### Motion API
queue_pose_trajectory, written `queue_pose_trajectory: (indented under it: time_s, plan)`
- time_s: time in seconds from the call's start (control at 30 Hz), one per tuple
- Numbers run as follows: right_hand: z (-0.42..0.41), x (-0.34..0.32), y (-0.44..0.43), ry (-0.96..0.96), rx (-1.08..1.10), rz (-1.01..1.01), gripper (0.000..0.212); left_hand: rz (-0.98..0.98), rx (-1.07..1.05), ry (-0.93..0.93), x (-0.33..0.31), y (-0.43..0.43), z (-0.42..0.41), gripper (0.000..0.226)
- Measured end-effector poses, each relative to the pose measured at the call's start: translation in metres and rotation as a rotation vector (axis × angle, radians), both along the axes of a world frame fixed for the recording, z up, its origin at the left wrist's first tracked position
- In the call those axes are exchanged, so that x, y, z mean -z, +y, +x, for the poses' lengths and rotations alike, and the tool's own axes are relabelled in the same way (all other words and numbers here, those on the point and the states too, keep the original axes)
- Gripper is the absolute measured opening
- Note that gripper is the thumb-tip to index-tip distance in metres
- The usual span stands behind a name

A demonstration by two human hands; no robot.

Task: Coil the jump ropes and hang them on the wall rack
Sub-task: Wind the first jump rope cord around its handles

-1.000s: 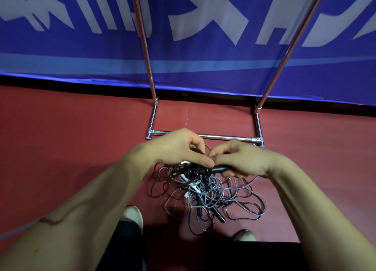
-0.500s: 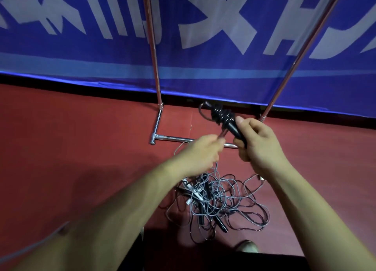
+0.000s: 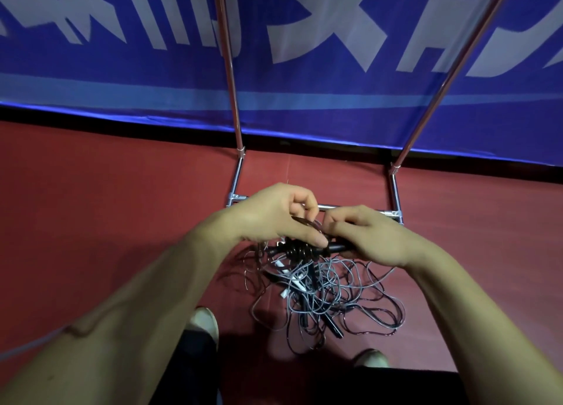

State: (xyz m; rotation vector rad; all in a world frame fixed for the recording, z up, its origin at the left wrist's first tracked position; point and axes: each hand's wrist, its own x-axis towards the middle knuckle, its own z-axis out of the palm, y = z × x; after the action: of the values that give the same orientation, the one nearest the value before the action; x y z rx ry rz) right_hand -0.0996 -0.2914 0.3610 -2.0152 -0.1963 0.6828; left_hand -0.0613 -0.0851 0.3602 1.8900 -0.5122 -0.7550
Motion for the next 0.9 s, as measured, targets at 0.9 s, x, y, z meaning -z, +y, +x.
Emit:
queue_pose_trajectory:
  time_s: [0.9]
  plan:
    - [0.013,0.020,-0.012,-0.345,0.293,-0.335,0.021,0.621,-0.021,-0.649,-0.012,-0.023,-0.014,0.034]
